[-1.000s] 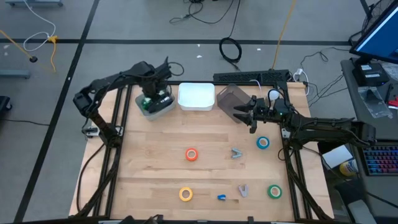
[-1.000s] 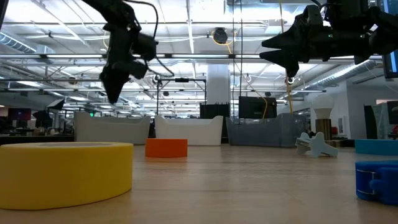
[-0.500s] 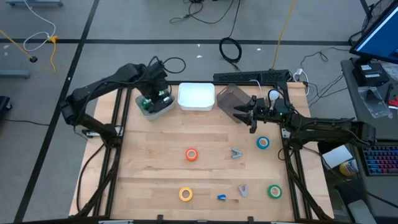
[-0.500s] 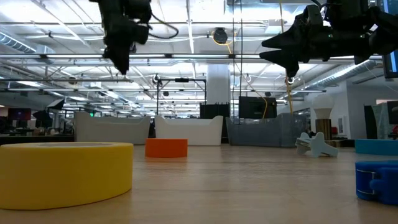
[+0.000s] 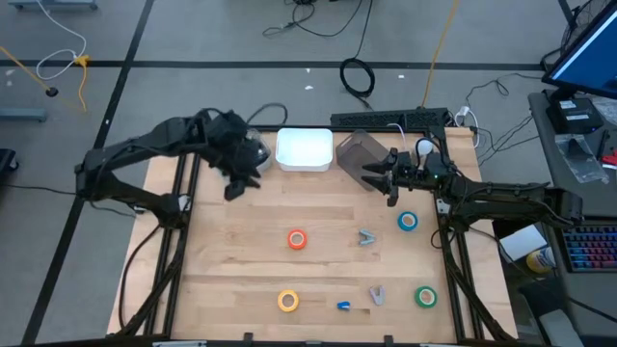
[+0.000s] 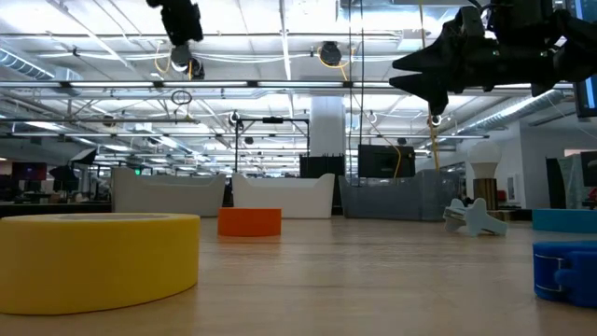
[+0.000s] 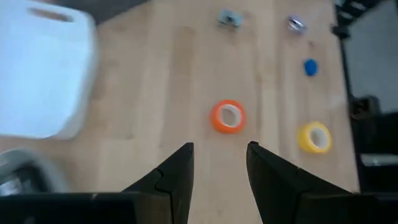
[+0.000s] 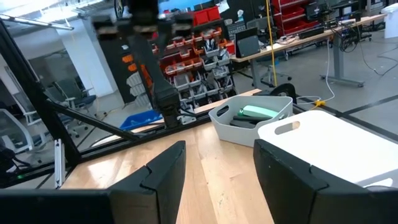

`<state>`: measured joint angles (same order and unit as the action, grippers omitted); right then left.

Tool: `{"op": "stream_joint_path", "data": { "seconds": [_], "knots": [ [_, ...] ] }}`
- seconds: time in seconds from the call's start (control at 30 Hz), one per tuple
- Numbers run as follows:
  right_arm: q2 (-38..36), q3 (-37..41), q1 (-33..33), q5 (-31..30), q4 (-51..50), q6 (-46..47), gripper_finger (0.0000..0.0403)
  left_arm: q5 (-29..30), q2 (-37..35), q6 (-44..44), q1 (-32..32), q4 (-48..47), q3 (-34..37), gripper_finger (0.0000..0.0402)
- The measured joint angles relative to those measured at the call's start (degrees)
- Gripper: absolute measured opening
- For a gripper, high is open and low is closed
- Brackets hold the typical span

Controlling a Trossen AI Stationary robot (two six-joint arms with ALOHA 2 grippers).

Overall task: Pick and place Stapler, Stapler remover, tape
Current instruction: Put the blue stapler into the gray bin

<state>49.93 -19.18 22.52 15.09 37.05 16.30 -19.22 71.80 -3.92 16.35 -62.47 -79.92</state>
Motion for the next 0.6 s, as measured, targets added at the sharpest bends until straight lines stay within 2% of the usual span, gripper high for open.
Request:
{"op": "stream_joint_path", "data": {
  "seconds": [0.13,0.37,0.6],
  "knots": [
    [0.02,0.00,0.01,0.00,0.30,3.46,0.0180,-0.28,-0.18,0.66,-6.34,1.73,0.00,0.0147],
    [0.00,0.00,-0.01,0.04,0.47,8.51,0.0180,-0.26,0.53,3.05,-16.70,10.87,0.64,0.0147],
    [0.00,0.00,0.00,0.03,0.43,8.54,0.0180,1.07,2.60,8.38,-24.88,20.21,2.18,0.0147]
  ]
}}
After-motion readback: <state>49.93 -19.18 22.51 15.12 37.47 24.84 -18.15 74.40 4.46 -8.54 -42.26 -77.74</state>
